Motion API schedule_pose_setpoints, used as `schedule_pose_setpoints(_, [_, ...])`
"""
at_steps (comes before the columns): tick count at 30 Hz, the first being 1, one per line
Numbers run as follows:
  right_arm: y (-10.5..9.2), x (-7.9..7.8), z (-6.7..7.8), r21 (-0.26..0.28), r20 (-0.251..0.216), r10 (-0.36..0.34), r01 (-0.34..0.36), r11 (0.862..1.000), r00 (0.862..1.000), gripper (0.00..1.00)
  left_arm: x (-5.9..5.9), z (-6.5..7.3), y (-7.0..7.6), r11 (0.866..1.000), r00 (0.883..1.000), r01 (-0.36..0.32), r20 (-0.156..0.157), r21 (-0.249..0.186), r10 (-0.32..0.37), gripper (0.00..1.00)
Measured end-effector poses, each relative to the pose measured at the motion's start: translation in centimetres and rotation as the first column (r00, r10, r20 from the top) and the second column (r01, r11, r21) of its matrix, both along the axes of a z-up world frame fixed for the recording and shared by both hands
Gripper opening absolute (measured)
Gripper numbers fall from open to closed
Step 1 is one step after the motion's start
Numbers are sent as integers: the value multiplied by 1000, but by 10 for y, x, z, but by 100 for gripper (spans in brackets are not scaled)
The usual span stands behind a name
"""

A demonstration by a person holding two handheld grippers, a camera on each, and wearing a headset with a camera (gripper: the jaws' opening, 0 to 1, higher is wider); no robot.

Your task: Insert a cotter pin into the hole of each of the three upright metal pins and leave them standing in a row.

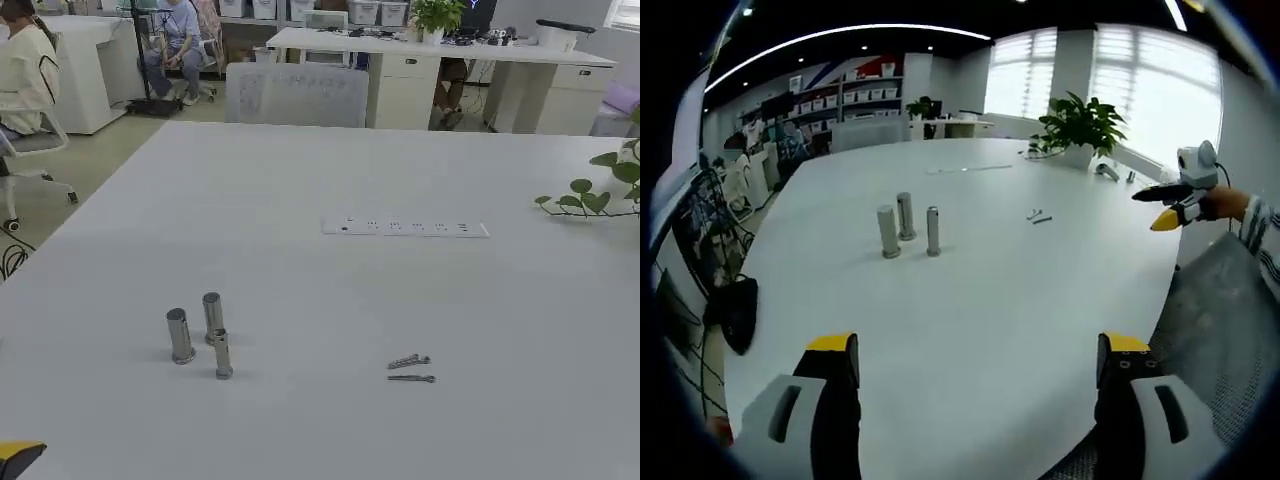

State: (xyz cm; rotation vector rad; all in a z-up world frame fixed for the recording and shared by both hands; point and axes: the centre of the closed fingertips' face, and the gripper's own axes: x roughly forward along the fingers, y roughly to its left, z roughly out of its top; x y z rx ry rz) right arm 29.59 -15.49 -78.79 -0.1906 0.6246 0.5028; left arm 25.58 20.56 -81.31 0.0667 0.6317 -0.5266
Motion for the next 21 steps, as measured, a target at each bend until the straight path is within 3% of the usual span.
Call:
schedule_pose_setpoints(8, [2,-1,0,6,-2,1,-1,1000,1000,100,-2,-2,-1,1000,1000,-8,-7,-14,8,95])
schedule_pose_setpoints(21, [4,-4,0,5,-9,2,-2,1000,1000,100,1,2,2,1000,1000,-10,11,-14,11,95])
